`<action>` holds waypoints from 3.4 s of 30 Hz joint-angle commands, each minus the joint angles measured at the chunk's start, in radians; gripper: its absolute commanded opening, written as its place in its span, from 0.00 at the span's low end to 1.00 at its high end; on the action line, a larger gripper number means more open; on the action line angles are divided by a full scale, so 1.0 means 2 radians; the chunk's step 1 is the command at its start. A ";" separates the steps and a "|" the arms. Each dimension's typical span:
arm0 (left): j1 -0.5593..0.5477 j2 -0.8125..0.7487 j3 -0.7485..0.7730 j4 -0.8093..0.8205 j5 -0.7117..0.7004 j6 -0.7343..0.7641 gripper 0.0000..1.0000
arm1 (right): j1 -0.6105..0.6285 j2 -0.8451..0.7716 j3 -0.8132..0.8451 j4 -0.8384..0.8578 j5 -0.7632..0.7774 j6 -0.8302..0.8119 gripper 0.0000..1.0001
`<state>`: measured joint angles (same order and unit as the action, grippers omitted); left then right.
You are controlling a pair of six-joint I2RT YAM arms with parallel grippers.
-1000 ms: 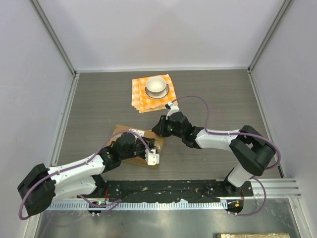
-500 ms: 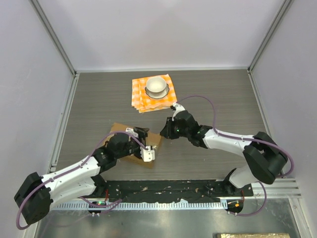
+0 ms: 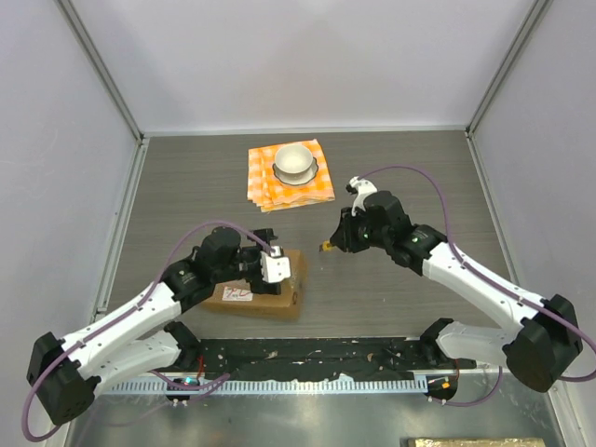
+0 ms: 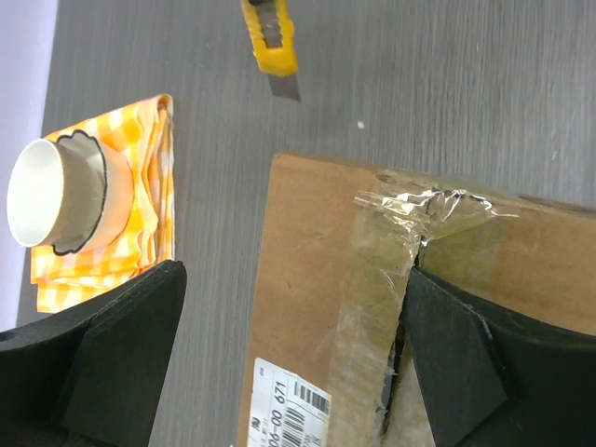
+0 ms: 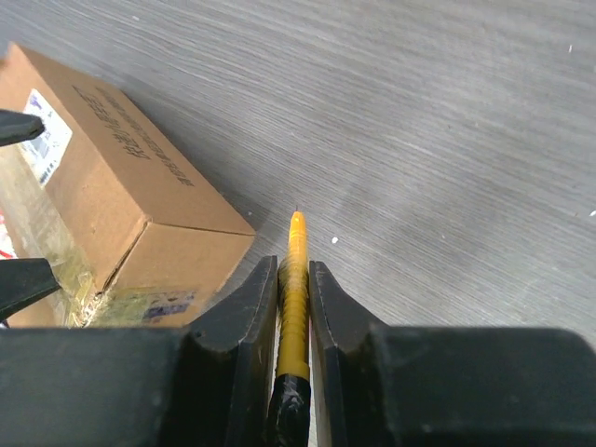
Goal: Unpack the express box
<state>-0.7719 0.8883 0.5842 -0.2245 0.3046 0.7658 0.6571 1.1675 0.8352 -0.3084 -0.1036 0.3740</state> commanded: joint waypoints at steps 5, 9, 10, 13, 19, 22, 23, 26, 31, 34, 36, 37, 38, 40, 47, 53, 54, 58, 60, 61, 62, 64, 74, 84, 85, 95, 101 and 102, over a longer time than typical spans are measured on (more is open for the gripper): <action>0.024 0.000 0.124 -0.016 0.102 -0.218 1.00 | -0.003 -0.051 0.108 -0.041 -0.094 -0.046 0.01; 0.033 0.006 0.146 -0.036 0.190 -0.247 1.00 | -0.003 -0.075 0.122 -0.034 -0.121 -0.049 0.01; 0.033 0.009 0.136 -0.052 0.191 -0.230 1.00 | -0.003 -0.076 0.125 -0.044 -0.115 -0.054 0.01; 0.033 0.015 0.096 -0.061 0.138 -0.147 0.98 | -0.003 -0.081 0.135 -0.079 -0.079 -0.068 0.01; 0.032 0.020 0.037 -0.033 0.031 0.000 0.91 | -0.003 -0.101 0.115 -0.101 -0.031 -0.072 0.01; 0.033 0.021 0.049 0.009 -0.010 -0.007 0.90 | -0.003 -0.107 0.107 -0.095 -0.011 -0.070 0.01; 0.033 0.022 0.056 0.009 -0.010 -0.015 0.88 | -0.003 -0.107 0.112 -0.097 -0.003 -0.070 0.01; 0.032 0.022 0.091 -0.017 0.048 -0.082 0.89 | -0.003 -0.104 0.131 -0.133 0.062 -0.075 0.01; 0.032 0.028 0.142 -0.008 0.143 -0.208 1.00 | -0.003 -0.130 0.145 -0.179 0.128 -0.067 0.01; 0.032 0.037 0.175 0.012 0.151 -0.303 1.00 | -0.003 -0.140 0.143 -0.189 0.138 -0.059 0.01; 0.032 0.042 0.189 0.033 0.146 -0.352 1.00 | -0.003 -0.143 0.137 -0.190 0.153 -0.051 0.01; 0.032 0.050 0.192 0.039 0.143 -0.364 1.00 | -0.003 -0.148 0.136 -0.189 0.161 -0.050 0.01; 0.031 0.054 0.194 0.045 0.147 -0.372 1.00 | -0.003 -0.150 0.135 -0.189 0.183 -0.044 0.01; 0.023 0.068 0.196 0.049 0.137 -0.381 1.00 | -0.003 -0.152 0.137 -0.191 0.200 -0.040 0.01; 0.014 0.107 0.221 0.059 0.098 -0.453 1.00 | -0.003 -0.128 0.174 -0.301 0.263 0.005 0.01; -0.004 0.122 0.216 0.063 0.130 -0.457 1.00 | 0.005 -0.113 0.149 -0.358 0.199 0.044 0.01; -0.004 0.121 0.216 0.063 0.146 -0.458 1.00 | 0.006 -0.111 0.139 -0.360 0.185 0.048 0.01; -0.004 0.113 0.203 0.060 0.188 -0.460 1.00 | 0.015 -0.124 0.089 -0.358 0.142 0.076 0.01; -0.004 0.111 0.192 0.062 0.198 -0.466 1.00 | 0.017 -0.130 0.080 -0.367 0.132 0.081 0.01; -0.005 0.112 0.188 0.064 0.204 -0.467 1.00 | 0.018 -0.133 0.077 -0.371 0.123 0.082 0.01; -0.006 0.110 0.180 0.071 0.203 -0.462 1.00 | 0.019 -0.134 0.070 -0.383 0.112 0.085 0.01; -0.008 0.111 0.175 0.077 0.197 -0.456 0.93 | 0.024 -0.141 0.067 -0.398 0.104 0.088 0.01; -0.005 0.105 0.163 0.108 0.163 -0.437 0.88 | 0.026 -0.201 -0.030 -0.361 -0.016 0.143 0.01; -0.004 0.104 0.156 0.135 0.153 -0.441 0.86 | 0.027 -0.141 -0.032 -0.281 0.020 0.127 0.01; -0.004 0.103 0.154 0.138 0.153 -0.443 0.85 | 0.027 -0.129 -0.027 -0.278 0.026 0.127 0.01; 0.029 0.068 0.137 0.147 0.154 -0.457 0.79 | 0.056 -0.032 -0.008 -0.125 0.004 0.147 0.01; 0.074 0.032 0.130 0.118 0.171 -0.463 0.76 | 0.085 0.093 0.054 -0.015 0.016 0.150 0.01; 0.079 0.022 0.130 0.113 0.175 -0.461 0.75 | 0.086 0.109 0.067 -0.006 0.020 0.146 0.01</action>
<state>-0.6586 0.9981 0.8448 0.0032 0.6155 -0.1493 0.8059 1.2922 0.8459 -0.5671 -0.0814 0.6567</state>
